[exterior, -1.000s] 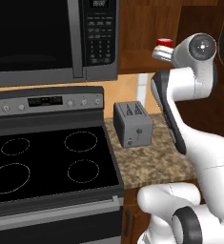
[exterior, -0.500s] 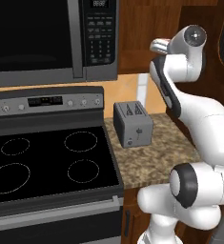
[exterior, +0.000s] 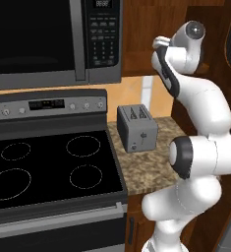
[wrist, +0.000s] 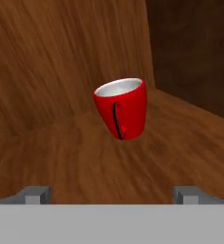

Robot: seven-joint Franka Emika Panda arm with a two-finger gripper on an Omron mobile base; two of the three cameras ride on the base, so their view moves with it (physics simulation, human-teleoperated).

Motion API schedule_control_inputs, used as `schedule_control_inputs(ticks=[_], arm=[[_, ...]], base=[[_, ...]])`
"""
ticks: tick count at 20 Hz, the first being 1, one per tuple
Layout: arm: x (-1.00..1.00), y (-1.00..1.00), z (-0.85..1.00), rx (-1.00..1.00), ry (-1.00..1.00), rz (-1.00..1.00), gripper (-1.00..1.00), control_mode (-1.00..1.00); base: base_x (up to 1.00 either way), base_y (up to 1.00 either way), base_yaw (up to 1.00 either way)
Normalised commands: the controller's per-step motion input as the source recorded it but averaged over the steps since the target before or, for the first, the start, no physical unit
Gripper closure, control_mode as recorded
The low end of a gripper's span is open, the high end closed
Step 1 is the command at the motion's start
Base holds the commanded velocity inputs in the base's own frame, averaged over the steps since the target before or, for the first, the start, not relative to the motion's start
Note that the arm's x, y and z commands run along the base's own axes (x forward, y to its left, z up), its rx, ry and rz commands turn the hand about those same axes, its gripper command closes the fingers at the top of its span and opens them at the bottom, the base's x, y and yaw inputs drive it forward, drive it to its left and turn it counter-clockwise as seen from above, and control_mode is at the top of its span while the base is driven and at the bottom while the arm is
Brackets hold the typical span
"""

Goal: Gather all objects into one cabinet and sort the glasses and bowls to opposite sides.

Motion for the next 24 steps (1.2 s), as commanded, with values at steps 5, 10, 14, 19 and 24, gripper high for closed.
schedule_control_inputs(ticks=[5, 10, 14, 19, 24], arm=[[0.70, -0.10, -0.06, -0.01, 0.09, 0.00, -1.00, -1.00], [0.61, -0.33, -0.10, 0.00, 0.02, 0.00, -1.00, -1.00], [0.52, -0.21, -0.11, 0.00, 0.00, 0.00, -1.00, -1.00], [0.58, 0.00, -0.19, -0.02, 0.00, 0.00, -1.00, -1.00], [0.43, -0.11, -0.05, 0.00, 0.00, 0.00, -1.00, -1.00]], base=[[0.00, 0.00, 0.00], [0.00, 0.00, 0.00], [0.00, 0.00, 0.00], [0.00, 0.00, 0.00], [0.00, 0.00, 0.00]])
